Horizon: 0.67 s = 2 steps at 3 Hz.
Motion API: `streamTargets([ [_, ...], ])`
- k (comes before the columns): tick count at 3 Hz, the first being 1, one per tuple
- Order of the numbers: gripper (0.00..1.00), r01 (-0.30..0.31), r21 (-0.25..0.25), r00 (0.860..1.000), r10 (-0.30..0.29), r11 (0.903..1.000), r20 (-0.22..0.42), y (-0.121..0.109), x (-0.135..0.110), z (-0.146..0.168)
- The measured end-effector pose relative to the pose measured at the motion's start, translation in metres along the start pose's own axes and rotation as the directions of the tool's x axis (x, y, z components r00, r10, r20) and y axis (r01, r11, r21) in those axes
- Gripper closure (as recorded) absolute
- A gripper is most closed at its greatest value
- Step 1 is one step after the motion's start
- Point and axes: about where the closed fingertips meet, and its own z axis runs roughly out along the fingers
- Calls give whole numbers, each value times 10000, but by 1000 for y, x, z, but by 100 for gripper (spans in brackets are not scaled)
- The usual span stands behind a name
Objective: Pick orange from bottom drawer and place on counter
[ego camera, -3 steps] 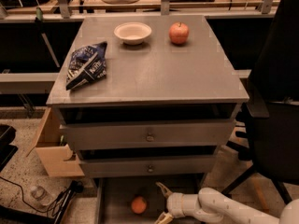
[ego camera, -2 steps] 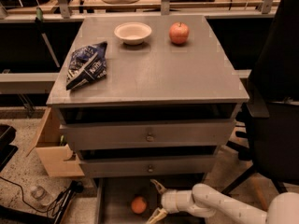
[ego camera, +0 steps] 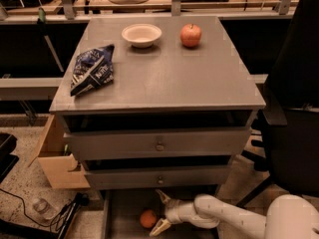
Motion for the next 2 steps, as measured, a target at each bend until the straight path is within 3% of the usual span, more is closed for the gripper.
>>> streamTargets([
  [2,0,7,-643,9993,-31,9979,-363,-19,36,25],
])
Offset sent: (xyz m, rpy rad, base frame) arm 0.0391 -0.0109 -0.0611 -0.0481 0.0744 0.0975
